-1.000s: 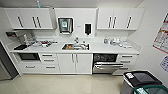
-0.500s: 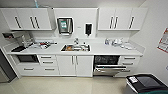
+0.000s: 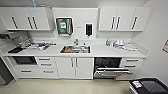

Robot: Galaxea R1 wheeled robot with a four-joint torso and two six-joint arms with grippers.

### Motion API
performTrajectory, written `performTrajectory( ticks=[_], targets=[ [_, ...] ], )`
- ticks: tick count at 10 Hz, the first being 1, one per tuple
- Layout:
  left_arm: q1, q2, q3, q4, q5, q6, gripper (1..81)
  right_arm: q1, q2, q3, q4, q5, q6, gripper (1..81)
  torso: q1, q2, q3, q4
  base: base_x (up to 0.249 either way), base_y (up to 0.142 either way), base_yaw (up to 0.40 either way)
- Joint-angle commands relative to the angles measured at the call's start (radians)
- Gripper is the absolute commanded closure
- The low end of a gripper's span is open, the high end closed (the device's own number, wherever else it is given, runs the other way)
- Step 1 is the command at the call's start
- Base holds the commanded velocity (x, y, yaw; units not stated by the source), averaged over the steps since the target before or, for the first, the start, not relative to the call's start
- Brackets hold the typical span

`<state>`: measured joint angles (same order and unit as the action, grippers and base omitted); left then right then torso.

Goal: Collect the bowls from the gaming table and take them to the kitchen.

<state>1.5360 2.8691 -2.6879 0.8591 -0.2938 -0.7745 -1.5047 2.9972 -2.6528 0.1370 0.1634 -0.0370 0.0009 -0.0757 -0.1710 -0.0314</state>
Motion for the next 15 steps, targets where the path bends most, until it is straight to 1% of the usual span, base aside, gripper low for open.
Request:
performTrajectory(
  ticks=[1,10,15],
  targets=[
    [-0.027,-0.016,-0.003,0.003,0.027,0.003,81.1,0.034,-0.002,0.014,-0.004,-0.050,-0.004,81.1,0.000,0.000,0.000,0.000,0.163,0.000,0.000],
    [-0.024,-0.011,-0.003,0.003,0.025,0.003,81.1,0.042,-0.004,0.024,0.004,-0.050,0.003,81.1,0.000,0.000,0.000,0.000,0.160,0.000,0.000],
    [-0.026,-0.014,-0.003,0.003,0.025,0.003,81.1,0.040,-0.004,0.024,0.003,-0.050,0.003,81.1,0.000,0.000,0.000,0.000,0.159,-0.077,0.000]
  ],
)
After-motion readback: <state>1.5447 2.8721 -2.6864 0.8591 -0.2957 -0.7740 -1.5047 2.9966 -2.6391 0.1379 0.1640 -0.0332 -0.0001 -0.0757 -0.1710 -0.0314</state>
